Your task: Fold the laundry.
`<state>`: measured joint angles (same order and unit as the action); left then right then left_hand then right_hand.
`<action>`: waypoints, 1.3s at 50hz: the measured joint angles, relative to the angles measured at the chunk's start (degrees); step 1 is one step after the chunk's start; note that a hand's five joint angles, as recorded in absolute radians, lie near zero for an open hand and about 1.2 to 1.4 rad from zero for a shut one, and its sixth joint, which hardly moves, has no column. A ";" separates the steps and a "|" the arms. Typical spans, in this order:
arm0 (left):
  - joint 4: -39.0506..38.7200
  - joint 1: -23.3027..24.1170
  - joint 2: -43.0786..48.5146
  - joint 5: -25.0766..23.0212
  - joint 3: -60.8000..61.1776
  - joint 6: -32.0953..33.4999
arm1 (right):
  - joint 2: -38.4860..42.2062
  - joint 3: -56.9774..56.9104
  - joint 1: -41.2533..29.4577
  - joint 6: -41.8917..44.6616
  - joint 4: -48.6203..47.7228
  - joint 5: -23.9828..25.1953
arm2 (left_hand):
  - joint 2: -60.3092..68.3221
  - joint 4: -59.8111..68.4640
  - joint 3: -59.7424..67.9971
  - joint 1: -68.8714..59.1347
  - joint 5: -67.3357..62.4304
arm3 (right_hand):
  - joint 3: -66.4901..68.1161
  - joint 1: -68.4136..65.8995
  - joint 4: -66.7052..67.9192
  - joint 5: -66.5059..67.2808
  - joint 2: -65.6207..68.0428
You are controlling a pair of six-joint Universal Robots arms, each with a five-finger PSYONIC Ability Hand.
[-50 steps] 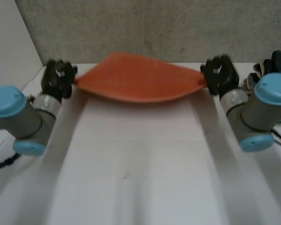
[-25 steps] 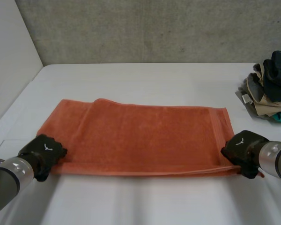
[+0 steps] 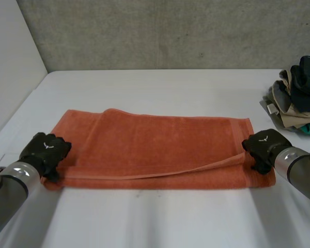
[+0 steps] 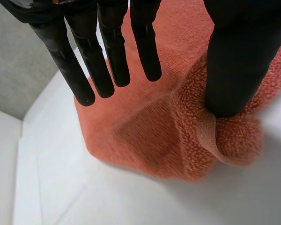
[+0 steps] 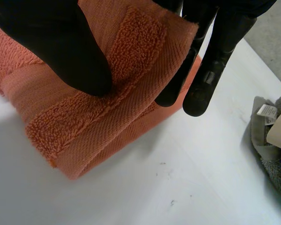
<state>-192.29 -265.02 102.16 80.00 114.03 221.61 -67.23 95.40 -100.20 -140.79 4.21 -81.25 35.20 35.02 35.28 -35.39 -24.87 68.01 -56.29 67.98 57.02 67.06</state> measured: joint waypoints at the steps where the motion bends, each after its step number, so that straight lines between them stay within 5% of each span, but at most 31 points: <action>1: 0.91 -0.54 -0.46 -0.02 0.53 -1.09 | -0.05 -0.08 0.04 -0.59 -0.34 0.01 | 0.00 0.00 0.00 0.00 0.00 | 0.00 0.00 0.00 0.01 0.00; 20: 9.05 -9.29 -4.46 -3.20 3.37 -3.32 | -0.10 -0.71 0.27 -1.29 -1.70 -0.07 | 2.91 3.12 2.79 -3.17 -3.39 | 0.00 0.00 0.00 0.03 0.00; 25: 10.00 -11.05 -4.68 -4.50 4.00 -3.30 | -0.10 -0.77 0.27 -1.32 -2.47 -0.13 | 27.71 28.04 27.41 -28.51 -27.80 | 0.00 0.00 0.00 0.03 0.00; 33: 11.07 -11.26 -6.78 -6.39 3.47 -3.34 | -1.46 -0.74 0.27 -0.96 -1.53 -0.50 | 33.17 33.59 32.71 -30.26 -31.89 | 0.00 0.00 0.00 0.03 -0.04; 51: 19.48 -11.55 -28.88 -8.45 -6.78 -3.04 | -22.15 -9.62 4.61 10.29 19.16 -0.06 | 33.31 33.61 32.95 -30.26 -31.89 | 0.00 0.00 0.00 0.05 -0.04; 53: 19.48 -11.31 -27.73 -9.08 -5.94 -3.14 | -21.93 -9.31 4.75 10.23 19.31 0.11 | 29.31 29.59 28.91 -25.48 -27.96 | 0.00 0.00 0.00 0.05 -0.04; 55: 19.42 -10.56 -24.79 -10.43 -4.37 -3.31 | -20.91 -8.35 4.71 9.42 18.64 0.33 | 1.08 1.86 1.88 3.20 -1.29 | 0.00 0.00 0.00 0.07 -0.04; 56: 19.36 -10.13 -23.24 -11.14 -3.66 -3.40 | -20.16 -7.75 4.67 8.84 18.05 0.40 | -2.70 -2.34 -2.20 5.87 2.67 | 0.00 0.00 0.00 0.07 -0.04; 65: 18.65 -7.17 -9.92 -16.01 0.97 -4.84 | -12.28 -3.38 4.58 3.33 8.26 0.63 | -2.62 -2.62 -2.87 2.94 2.36 | 0.00 0.00 0.00 0.07 -0.04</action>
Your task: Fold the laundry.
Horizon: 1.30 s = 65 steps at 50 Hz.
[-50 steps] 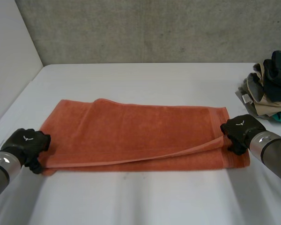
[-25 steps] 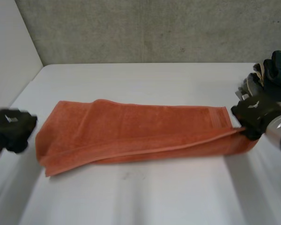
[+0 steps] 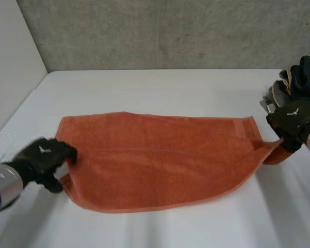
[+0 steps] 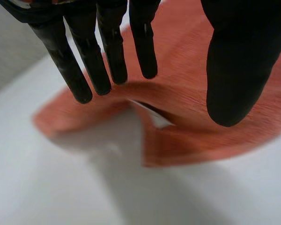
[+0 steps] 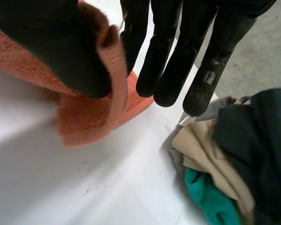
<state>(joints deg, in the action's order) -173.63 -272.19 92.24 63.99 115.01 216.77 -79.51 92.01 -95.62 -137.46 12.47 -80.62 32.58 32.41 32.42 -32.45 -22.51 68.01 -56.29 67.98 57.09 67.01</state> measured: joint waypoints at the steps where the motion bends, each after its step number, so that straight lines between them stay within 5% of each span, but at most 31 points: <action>1: -0.21 0.13 0.95 -0.33 0.40 -0.13 | 0.87 0.27 0.07 -0.40 -1.07 0.02 | 0.95 1.25 1.08 -1.46 -1.27 | 0.00 0.00 0.00 0.00 0.00; 16: -7.88 -0.85 2.97 -0.84 4.22 -0.23 | 5.95 0.11 0.38 -1.15 -7.68 -0.20 | 10.96 11.21 11.16 -11.28 -10.78 | 0.00 0.00 0.00 0.00 0.00; 33: -9.00 -9.10 -1.24 -3.13 5.68 0.73 | 6.49 1.04 0.21 -1.16 -8.22 -0.25 | 9.87 9.97 10.04 -9.76 -9.80 | 0.00 0.00 0.00 0.05 0.00; 65: -13.27 3.36 12.71 -3.63 0.57 3.54 | 6.47 2.92 0.15 -1.16 -9.17 -0.11 | 0.87 0.80 1.08 -1.40 -0.41 | 0.00 0.00 0.00 0.05 0.00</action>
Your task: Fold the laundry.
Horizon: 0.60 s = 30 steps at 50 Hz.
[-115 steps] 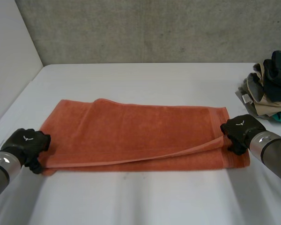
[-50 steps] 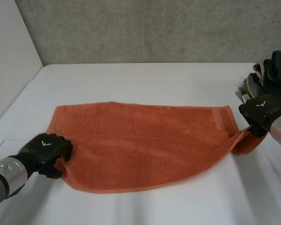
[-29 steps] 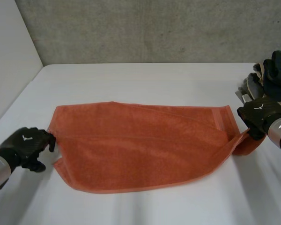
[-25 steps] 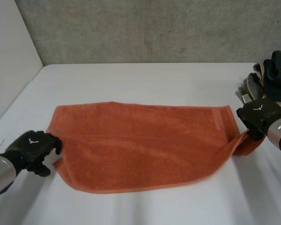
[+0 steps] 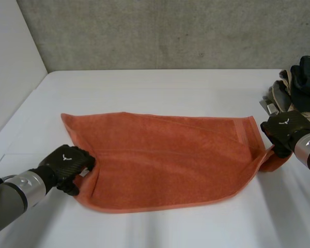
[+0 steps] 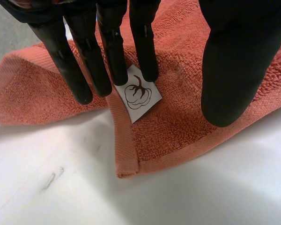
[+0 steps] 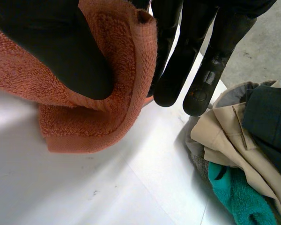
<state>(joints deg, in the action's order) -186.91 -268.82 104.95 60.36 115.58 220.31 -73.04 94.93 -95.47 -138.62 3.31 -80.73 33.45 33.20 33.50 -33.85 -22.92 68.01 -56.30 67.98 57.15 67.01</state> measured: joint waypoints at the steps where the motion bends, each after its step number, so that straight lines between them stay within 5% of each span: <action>1: 0.00 0.00 0.00 0.00 0.00 0.00 | 0.00 0.00 0.00 0.00 0.00 0.00 | 0.00 0.00 0.00 0.00 0.00 | 0.00 0.00 0.00 0.00 0.00; 15: -0.03 0.51 1.56 0.03 0.25 1.56 | 0.01 0.43 -0.32 0.02 -0.15 0.13 | 12.15 12.05 11.75 -10.06 -12.21 | 0.00 0.00 0.00 0.01 0.00; 19: -0.09 1.01 2.20 0.12 0.22 1.63 | 0.03 0.54 -0.32 0.02 -0.26 0.13 | 31.09 31.43 30.74 -29.86 -31.33 | 0.00 0.00 0.00 0.02 0.00; 30: -0.46 2.08 -4.37 4.55 0.05 0.98 | -0.16 0.43 -0.15 0.02 -0.19 -0.10 | 34.95 35.21 34.47 -30.69 -33.22 | 0.00 0.00 0.00 0.03 0.00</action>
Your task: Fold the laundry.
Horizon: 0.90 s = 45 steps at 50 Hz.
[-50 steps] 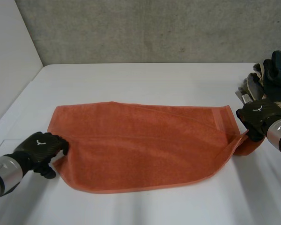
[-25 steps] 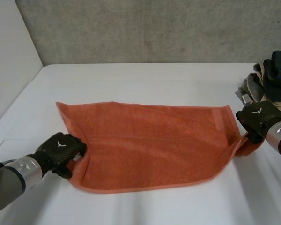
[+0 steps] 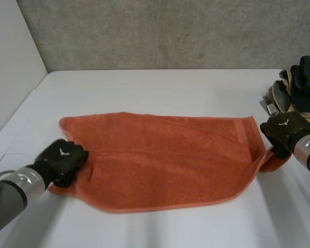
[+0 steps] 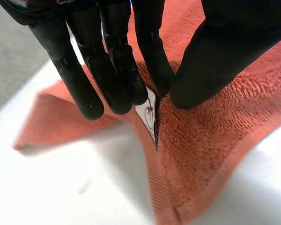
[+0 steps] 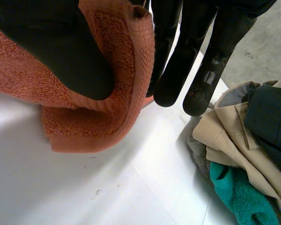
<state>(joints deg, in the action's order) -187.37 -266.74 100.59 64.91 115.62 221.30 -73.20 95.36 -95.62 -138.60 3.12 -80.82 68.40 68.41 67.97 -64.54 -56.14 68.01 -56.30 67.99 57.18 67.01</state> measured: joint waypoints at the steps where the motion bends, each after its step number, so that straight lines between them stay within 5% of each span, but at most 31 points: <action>1: 0.05 -0.03 -1.89 0.90 0.14 -0.20 | -0.12 -0.07 0.03 0.01 0.05 -0.04 | 0.00 0.04 0.00 0.00 0.00 | 0.00 0.00 0.00 -0.01 0.00; 16: -0.08 -4.44 -6.89 2.06 0.50 -1.11 | -0.30 0.04 -0.21 0.03 0.37 -0.14 | 0.07 0.21 0.00 0.00 0.00 | 0.00 0.00 0.00 -0.01 0.00; 28: 0.60 -2.80 -4.83 3.93 -1.90 -0.46 | 0.53 -2.40 -0.81 0.82 0.49 0.13 | 0.16 0.21 0.18 0.00 0.00 | 0.00 0.00 0.00 -0.02 0.00; 38: -0.07 2.48 11.86 14.61 -21.96 -0.54 | 10.87 -15.54 -4.92 0.87 -2.36 0.04 | 0.16 0.23 0.21 0.00 0.00 | 0.00 -0.49 0.00 -0.01 0.00; 45: -3.78 6.34 17.29 17.37 -44.98 -3.71 | 16.12 -30.40 -7.69 -1.82 -21.79 -0.11 | 0.16 0.24 0.21 0.00 0.00 | 0.00 -0.49 0.30 0.00 0.00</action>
<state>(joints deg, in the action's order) -191.15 -260.40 117.88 82.28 70.65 217.58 -57.08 64.96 -103.31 -140.42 -18.67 -80.94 68.56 68.66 68.17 -64.54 -56.14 68.01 -56.78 68.29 57.17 67.01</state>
